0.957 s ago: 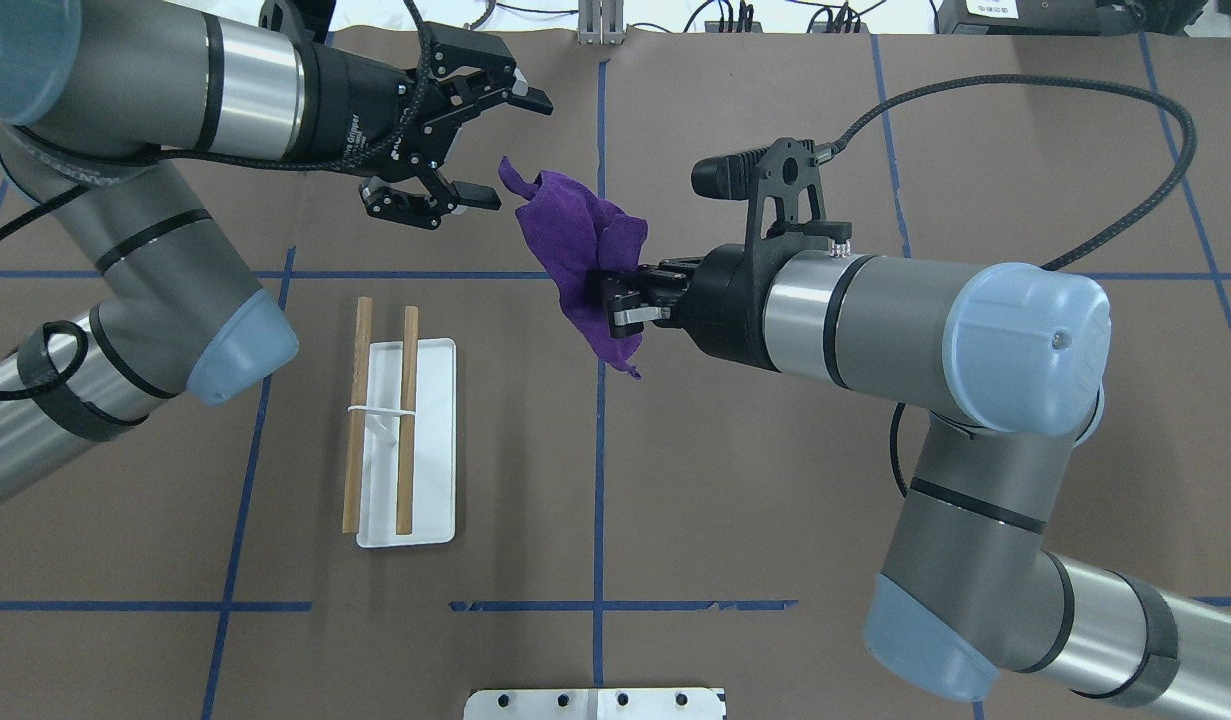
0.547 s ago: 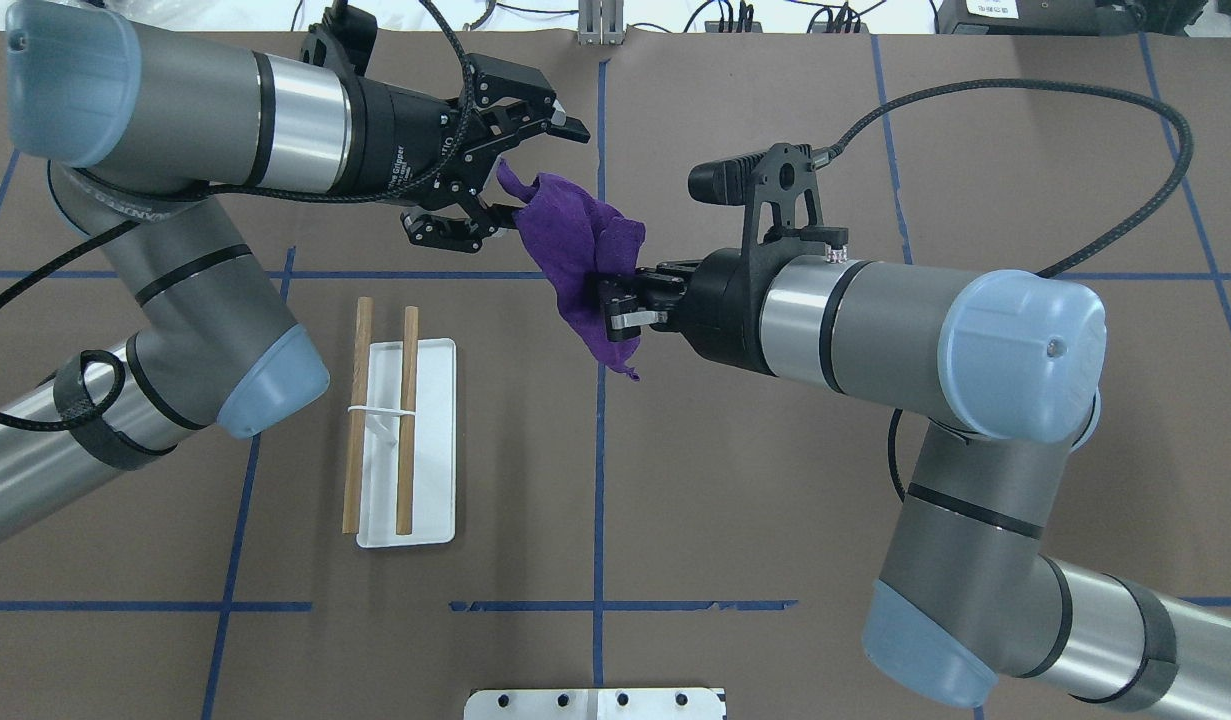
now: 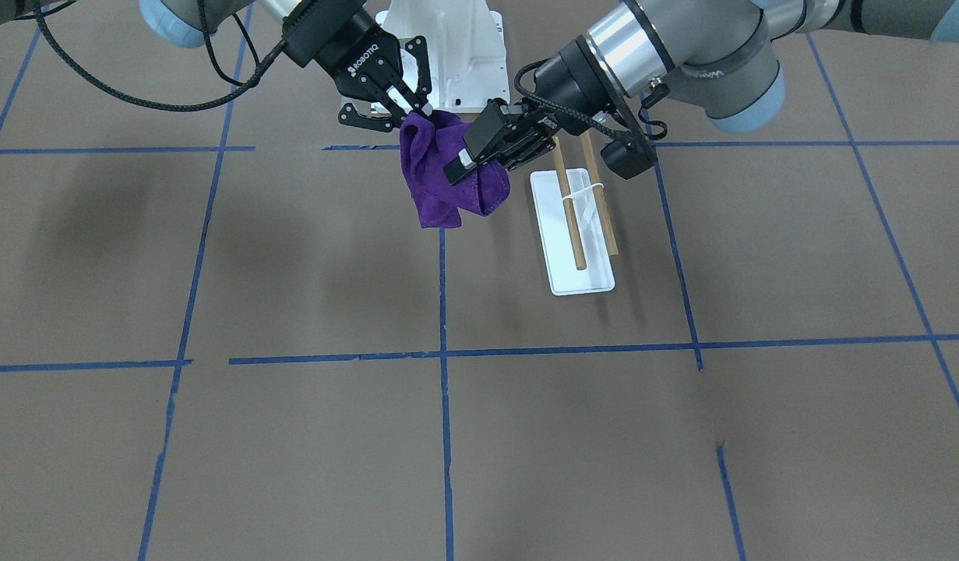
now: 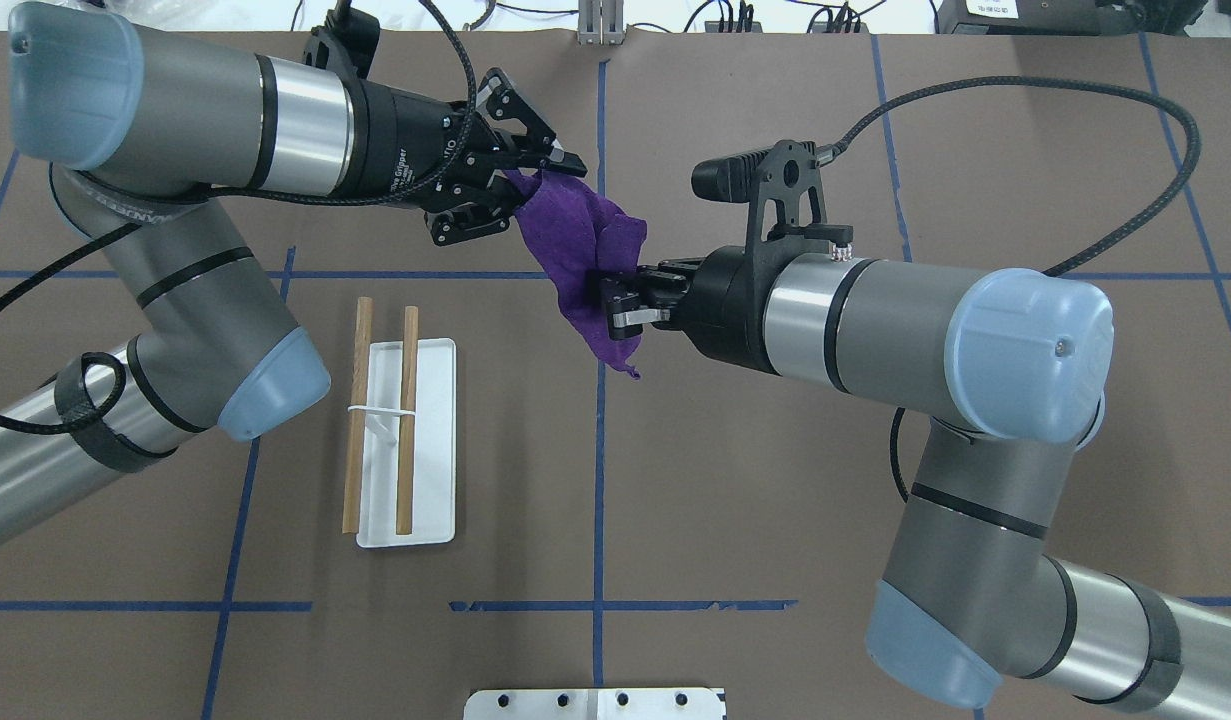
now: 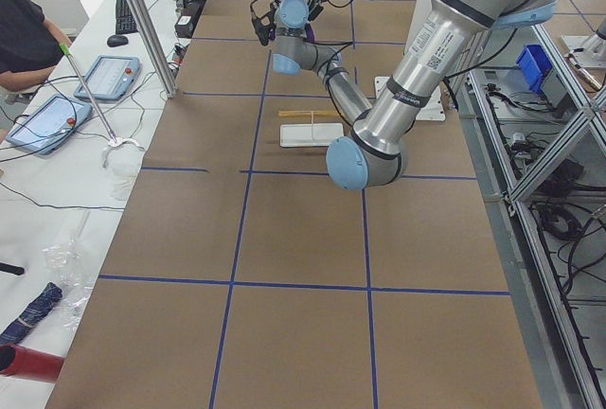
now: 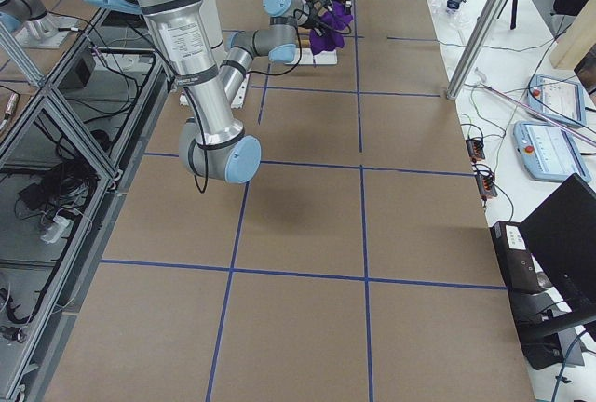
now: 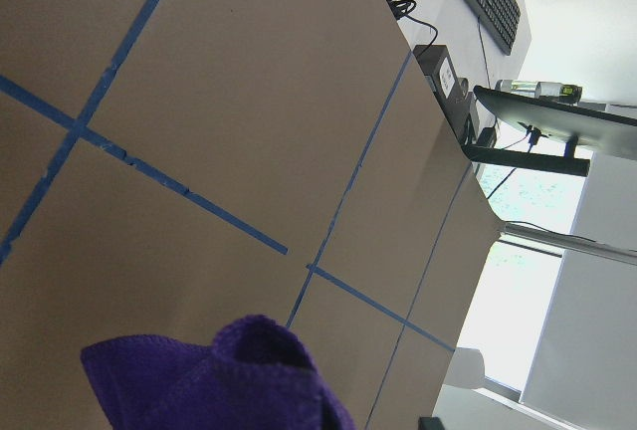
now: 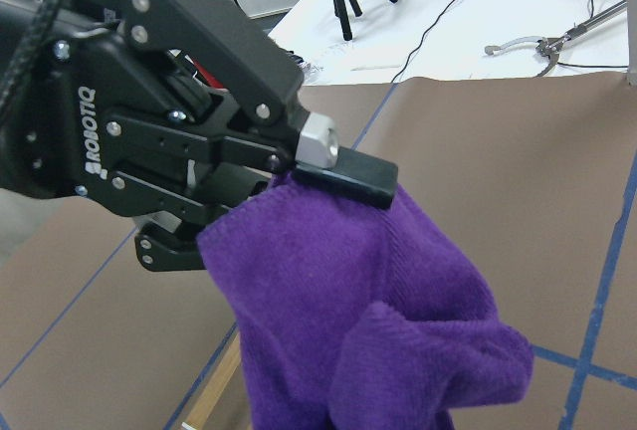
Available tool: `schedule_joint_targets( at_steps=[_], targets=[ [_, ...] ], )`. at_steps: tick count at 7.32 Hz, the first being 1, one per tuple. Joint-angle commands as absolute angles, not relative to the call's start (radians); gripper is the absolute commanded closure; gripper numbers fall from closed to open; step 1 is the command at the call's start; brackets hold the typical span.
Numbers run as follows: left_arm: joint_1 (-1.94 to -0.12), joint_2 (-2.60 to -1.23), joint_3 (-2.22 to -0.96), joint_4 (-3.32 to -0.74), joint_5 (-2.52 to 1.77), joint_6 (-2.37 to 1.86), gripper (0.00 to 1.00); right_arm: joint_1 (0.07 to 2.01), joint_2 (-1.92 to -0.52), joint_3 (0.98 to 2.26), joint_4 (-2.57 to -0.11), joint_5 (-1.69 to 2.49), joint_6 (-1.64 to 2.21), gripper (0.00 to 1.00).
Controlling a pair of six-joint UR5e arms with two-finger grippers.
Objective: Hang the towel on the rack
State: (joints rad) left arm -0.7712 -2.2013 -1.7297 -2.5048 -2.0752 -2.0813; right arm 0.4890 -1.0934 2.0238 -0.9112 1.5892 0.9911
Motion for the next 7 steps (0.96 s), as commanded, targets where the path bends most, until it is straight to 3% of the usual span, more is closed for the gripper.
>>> schedule_joint_targets(
  at_steps=[1,2,3,4,7],
  targets=[
    [-0.772,-2.198,-1.738,-2.505,-2.083,-2.074,1.00,0.489,-1.095,2.025,-0.910,1.589,0.991,1.00],
    [-0.772,-2.200,-1.741,-2.505,-2.083,-2.074,1.00,0.489,-1.091,2.026,-0.910,1.589,0.992,1.00],
    [-0.772,-2.201,-1.744,-2.505,-2.083,-2.074,1.00,0.489,-1.092,2.042,-0.913,1.591,0.996,0.27],
    [-0.772,-2.201,-1.744,-2.505,-2.083,-2.074,1.00,0.492,-1.103,2.054,-0.913,1.589,0.997,0.00],
    [-0.772,-2.203,-1.744,-2.507,-2.083,-2.074,1.00,0.503,-1.159,2.075,-0.917,1.592,0.993,0.00]
  ],
)
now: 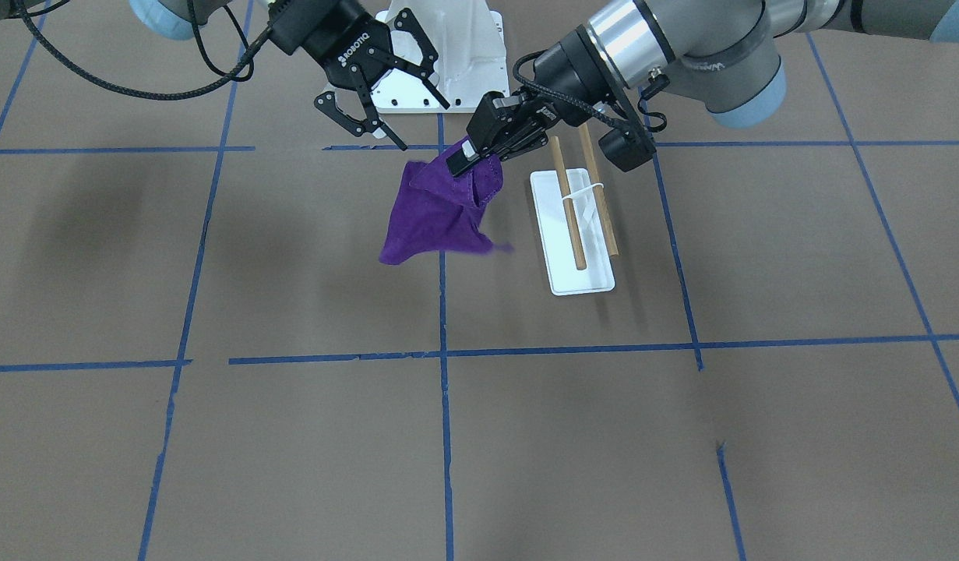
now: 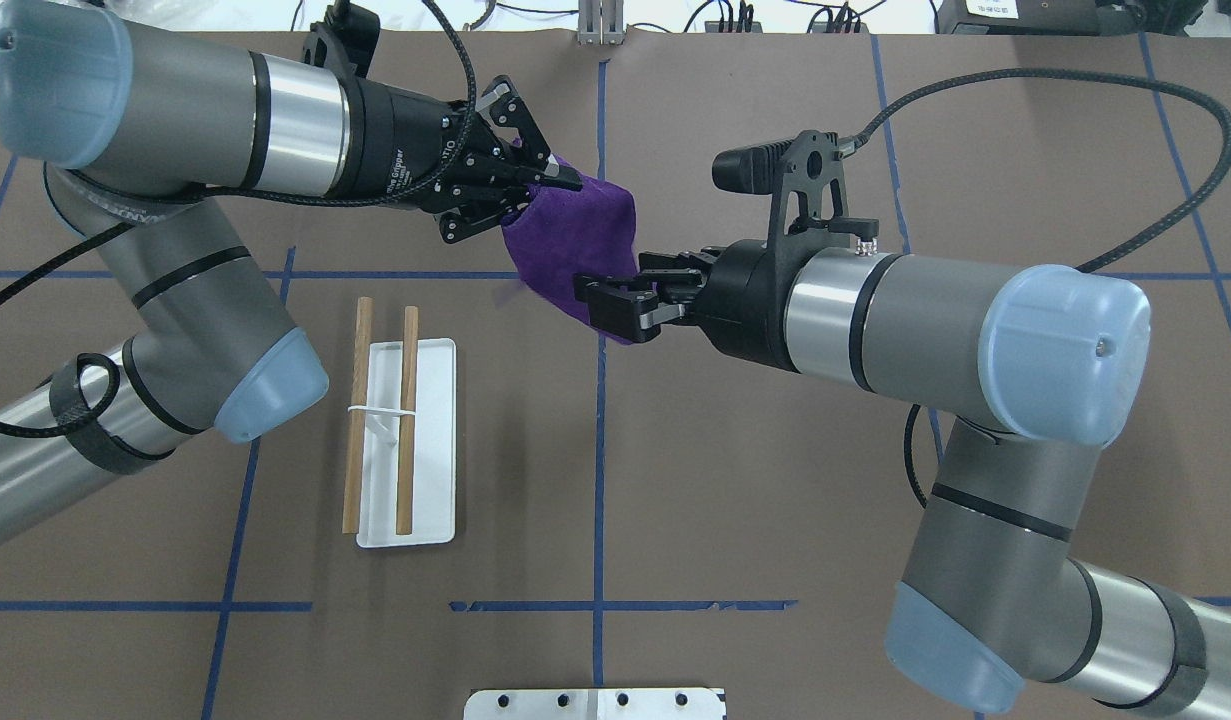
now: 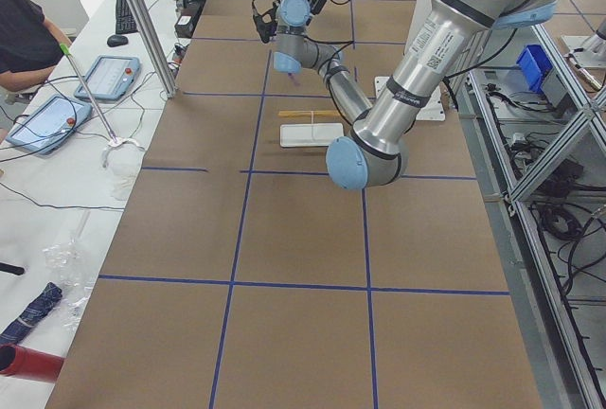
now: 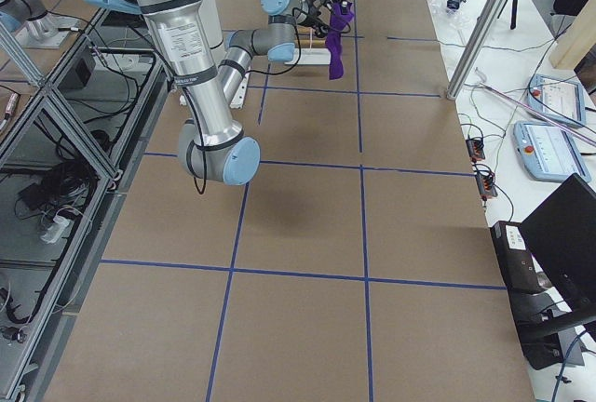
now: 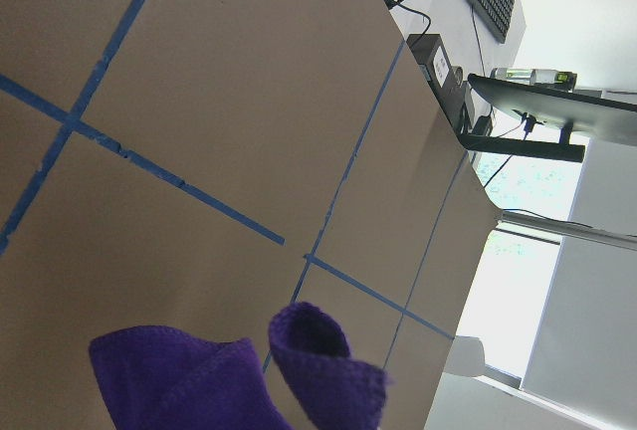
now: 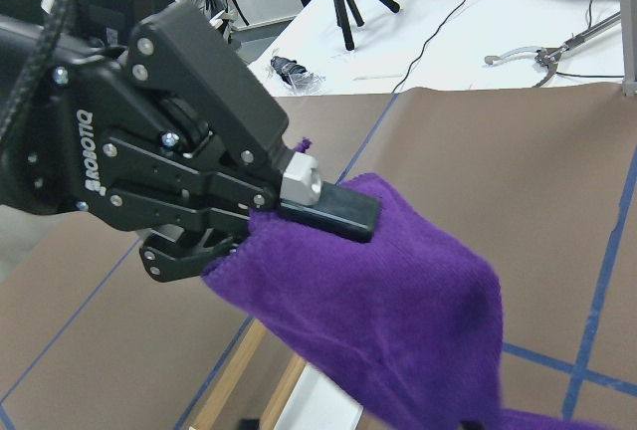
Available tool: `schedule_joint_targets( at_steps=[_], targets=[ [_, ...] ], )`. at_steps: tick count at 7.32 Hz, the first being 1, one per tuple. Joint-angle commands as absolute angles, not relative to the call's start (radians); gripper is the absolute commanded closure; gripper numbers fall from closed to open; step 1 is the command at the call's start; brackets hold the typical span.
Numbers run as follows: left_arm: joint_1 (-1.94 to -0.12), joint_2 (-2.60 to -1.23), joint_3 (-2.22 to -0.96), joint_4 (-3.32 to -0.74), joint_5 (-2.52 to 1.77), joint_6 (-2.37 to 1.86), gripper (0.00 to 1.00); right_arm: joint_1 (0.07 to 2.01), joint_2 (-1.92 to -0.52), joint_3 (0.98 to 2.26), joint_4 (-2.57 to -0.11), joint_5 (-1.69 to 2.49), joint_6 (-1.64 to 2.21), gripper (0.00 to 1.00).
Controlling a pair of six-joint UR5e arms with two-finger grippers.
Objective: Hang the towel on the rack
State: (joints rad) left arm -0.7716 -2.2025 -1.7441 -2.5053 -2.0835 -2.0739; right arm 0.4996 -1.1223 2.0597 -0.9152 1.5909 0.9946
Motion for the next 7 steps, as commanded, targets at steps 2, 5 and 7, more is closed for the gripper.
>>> schedule_joint_targets(
  at_steps=[2,5,7],
  targets=[
    [-0.772,-2.204,-1.747,-2.505,-2.083,-2.083,1.00,0.517,-1.375,2.207,-0.917,1.603,0.991,0.00],
    [-0.770,-2.195,-1.785,-2.497,-1.989,-2.080,1.00,0.676,-1.563,2.244,-0.917,1.734,0.983,0.00],
    [-0.726,-2.166,-1.853,-2.447,-1.866,-2.072,1.00,0.887,-1.592,2.237,-1.054,1.927,0.834,0.00]
  ],
)
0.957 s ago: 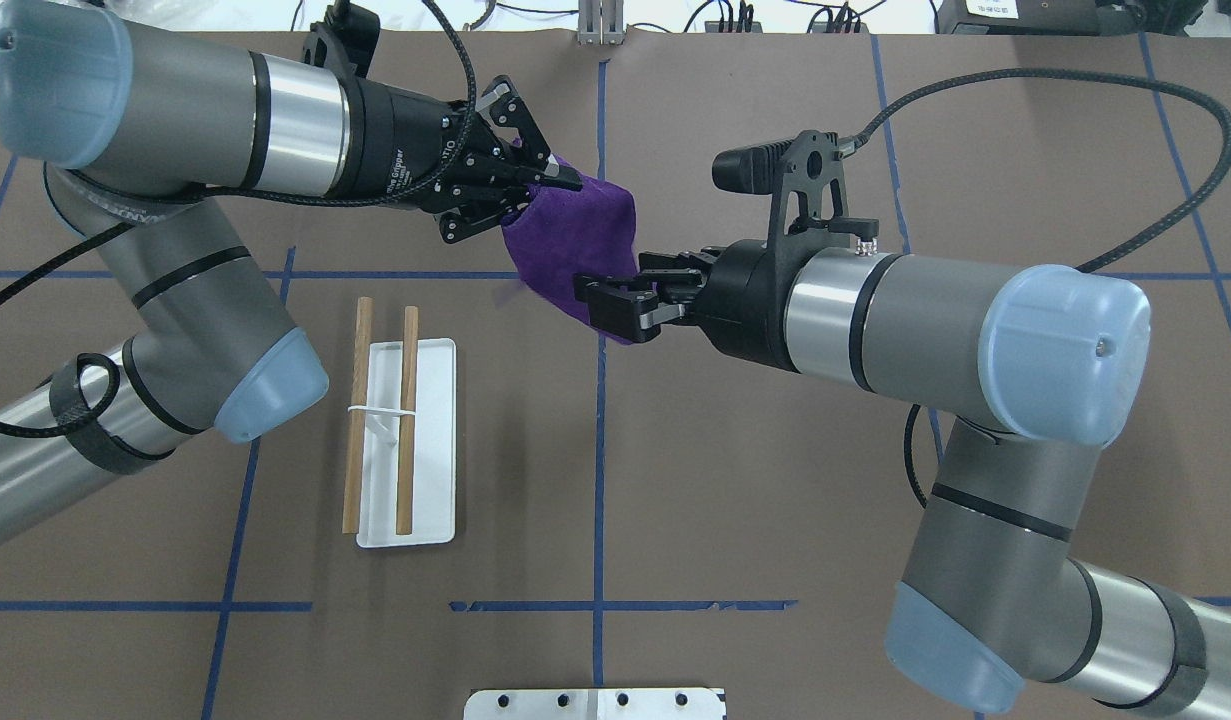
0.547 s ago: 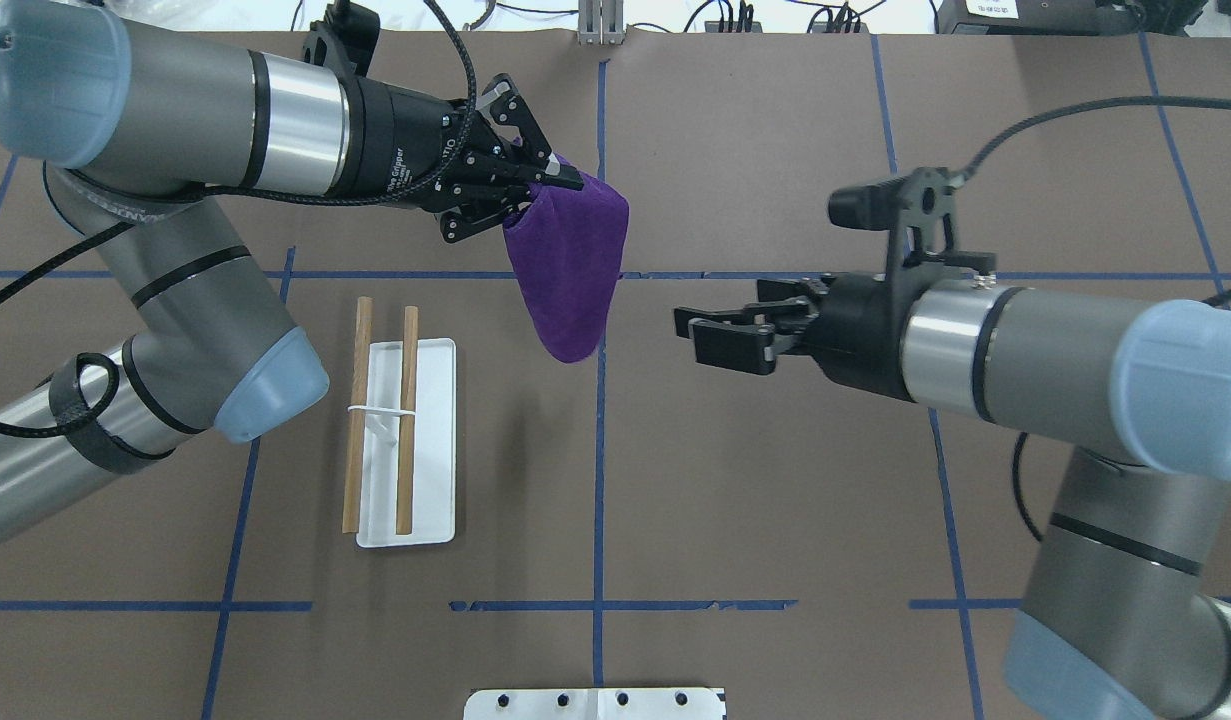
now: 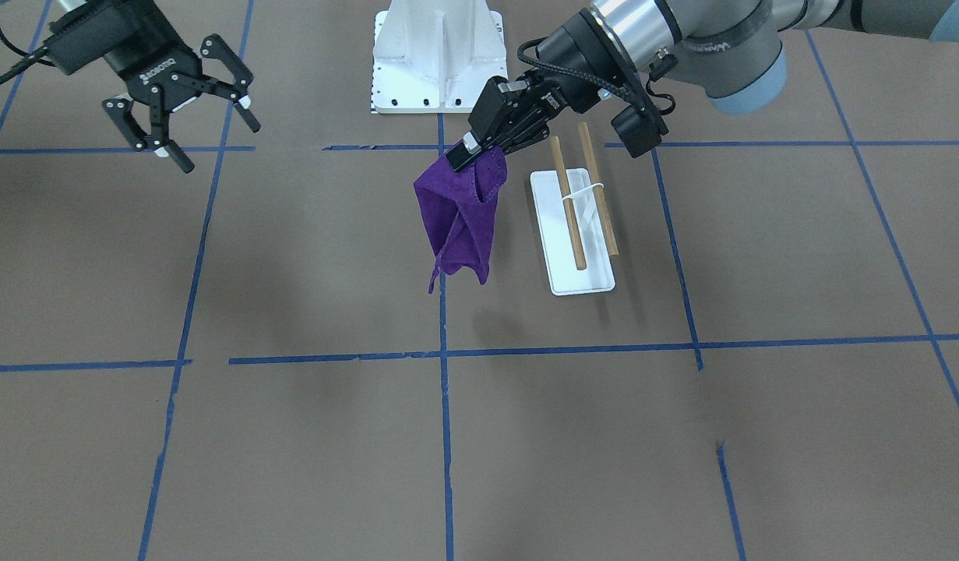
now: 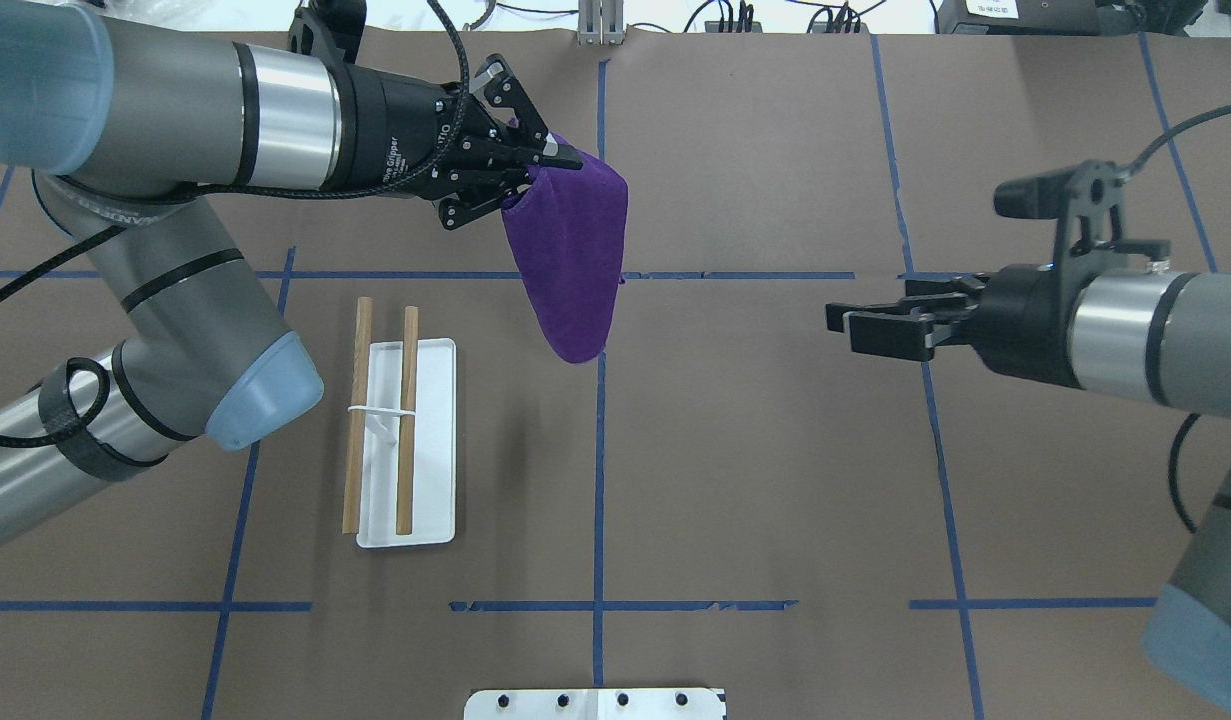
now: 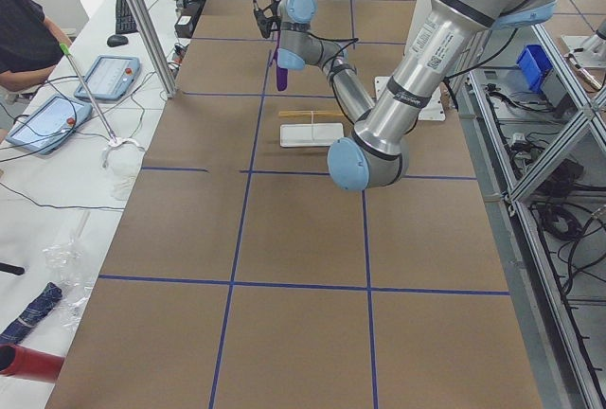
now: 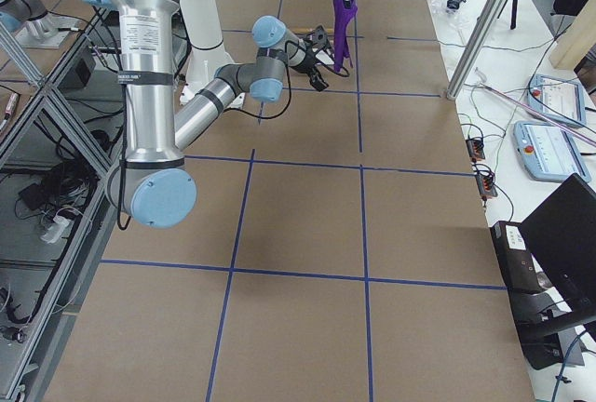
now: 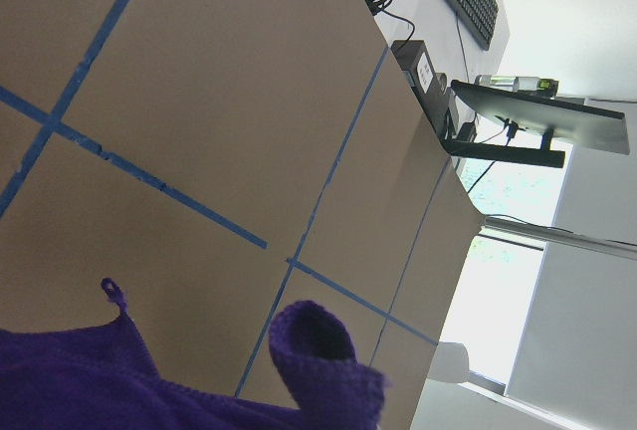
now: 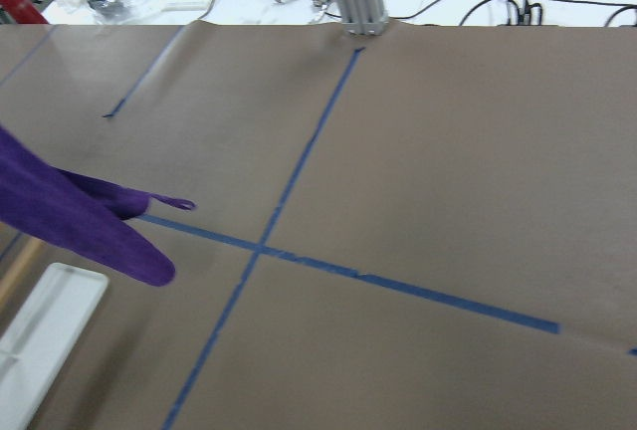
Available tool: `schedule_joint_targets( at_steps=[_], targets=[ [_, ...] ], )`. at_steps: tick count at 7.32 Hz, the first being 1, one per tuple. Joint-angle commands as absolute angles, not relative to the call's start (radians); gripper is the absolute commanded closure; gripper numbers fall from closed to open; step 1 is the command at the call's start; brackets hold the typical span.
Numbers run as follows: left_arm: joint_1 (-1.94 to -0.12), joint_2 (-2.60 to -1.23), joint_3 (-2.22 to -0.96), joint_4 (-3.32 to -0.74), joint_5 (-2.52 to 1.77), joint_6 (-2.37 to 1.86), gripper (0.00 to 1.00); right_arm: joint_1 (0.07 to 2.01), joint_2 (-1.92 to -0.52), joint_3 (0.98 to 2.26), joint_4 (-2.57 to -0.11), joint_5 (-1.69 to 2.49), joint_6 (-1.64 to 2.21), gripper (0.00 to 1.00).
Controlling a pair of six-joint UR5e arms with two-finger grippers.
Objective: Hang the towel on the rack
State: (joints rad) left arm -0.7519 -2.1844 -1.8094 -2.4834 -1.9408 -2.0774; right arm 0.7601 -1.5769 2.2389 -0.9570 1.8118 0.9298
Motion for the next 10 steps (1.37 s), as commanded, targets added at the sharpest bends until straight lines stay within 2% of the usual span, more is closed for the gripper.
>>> schedule_joint_targets(
  at_steps=[1,5,7,10],
  targets=[
    [-0.675,-2.164,-1.891,-2.384,-1.761,-2.031,1.00,0.937,-1.594,2.235,-1.136,1.959,0.757,0.00],
    [-0.412,-2.166,-2.045,-2.001,-1.259,-1.872,1.00,1.081,-1.580,2.165,-1.490,2.021,0.483,0.00],
    [-0.313,-2.161,-2.124,-1.799,-1.102,-1.845,1.00,1.265,-1.582,2.026,-1.578,2.191,0.198,0.00],
    [-0.275,-2.084,-2.281,-1.534,-1.051,-1.847,1.00,1.367,-1.594,1.878,-1.603,2.287,0.016,0.00]
  ],
)
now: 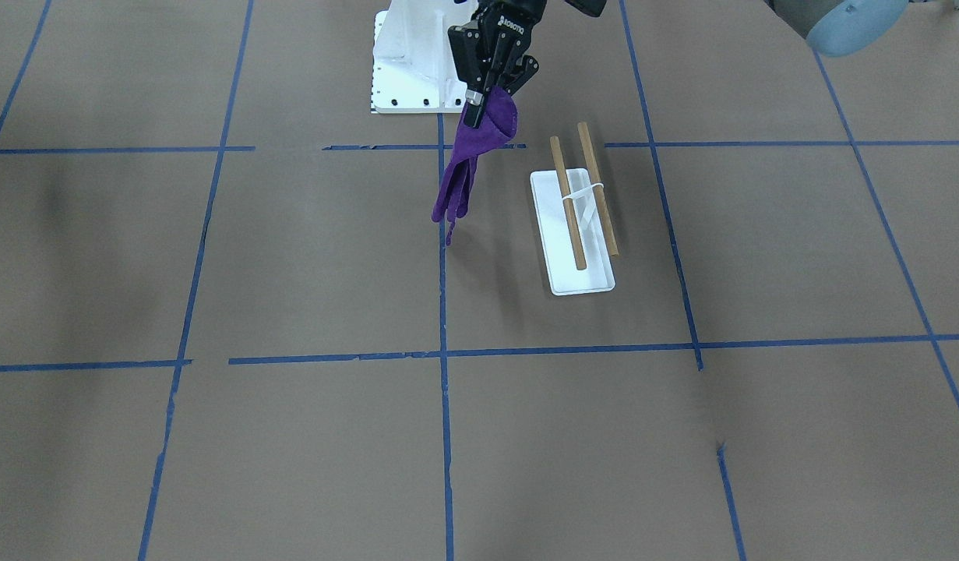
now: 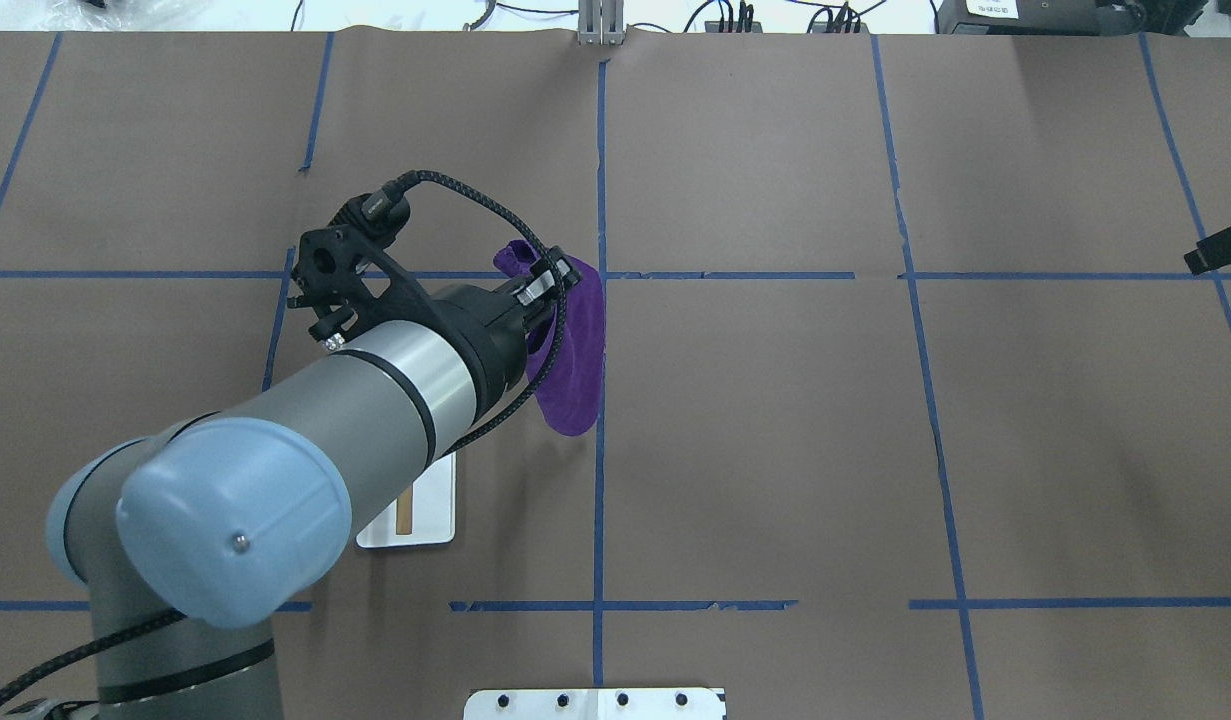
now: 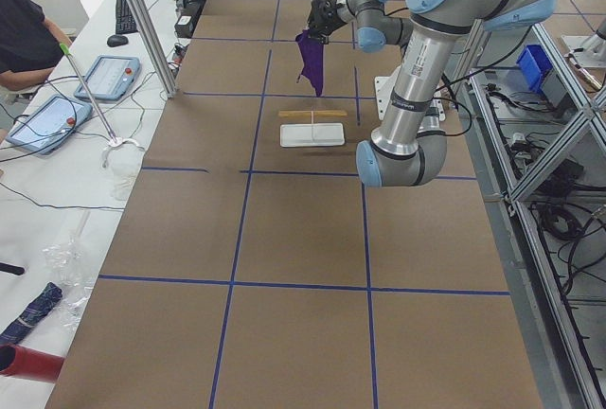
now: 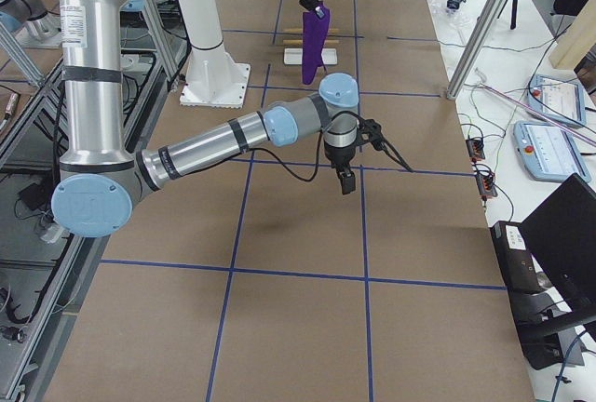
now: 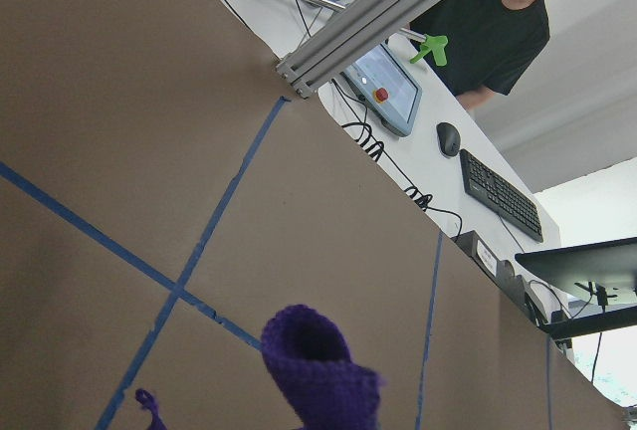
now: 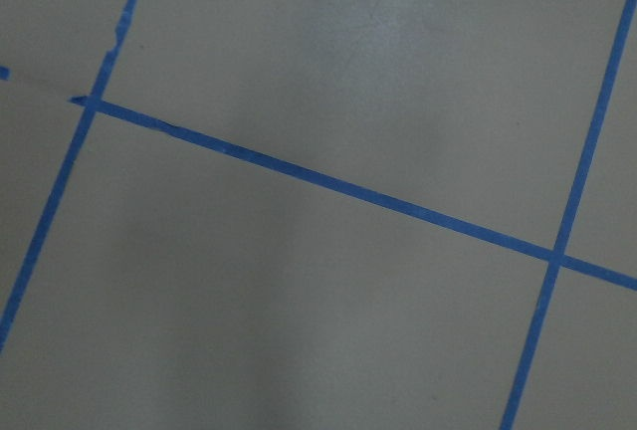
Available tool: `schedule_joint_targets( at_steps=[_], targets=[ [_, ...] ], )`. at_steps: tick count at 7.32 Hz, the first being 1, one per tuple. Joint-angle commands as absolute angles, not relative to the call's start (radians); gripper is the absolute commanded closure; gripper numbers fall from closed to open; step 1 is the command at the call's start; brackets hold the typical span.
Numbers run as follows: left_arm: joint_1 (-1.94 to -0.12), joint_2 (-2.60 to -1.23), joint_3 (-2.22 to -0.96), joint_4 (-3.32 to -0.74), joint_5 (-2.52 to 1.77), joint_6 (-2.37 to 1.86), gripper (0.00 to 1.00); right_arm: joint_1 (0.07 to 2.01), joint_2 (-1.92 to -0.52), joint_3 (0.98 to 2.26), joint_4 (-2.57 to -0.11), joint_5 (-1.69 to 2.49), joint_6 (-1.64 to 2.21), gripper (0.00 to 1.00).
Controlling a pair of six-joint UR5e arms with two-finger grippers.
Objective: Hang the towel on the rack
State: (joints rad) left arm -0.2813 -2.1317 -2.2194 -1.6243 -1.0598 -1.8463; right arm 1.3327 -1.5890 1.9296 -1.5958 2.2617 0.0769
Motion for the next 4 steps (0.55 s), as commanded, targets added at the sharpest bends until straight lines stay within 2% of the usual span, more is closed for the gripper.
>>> schedule_joint_targets(
  at_steps=[1,4],
  targets=[
    [-0.275,-2.004,-2.322,-1.532,-1.055,-1.859,1.00,1.377,-1.592,1.853,-1.603,2.290,0.014,0.00],
    [-0.282,-1.795,-2.344,-1.529,-1.055,-1.875,1.00,1.404,-1.643,1.850,-1.598,2.293,0.029,0.00]
  ],
)
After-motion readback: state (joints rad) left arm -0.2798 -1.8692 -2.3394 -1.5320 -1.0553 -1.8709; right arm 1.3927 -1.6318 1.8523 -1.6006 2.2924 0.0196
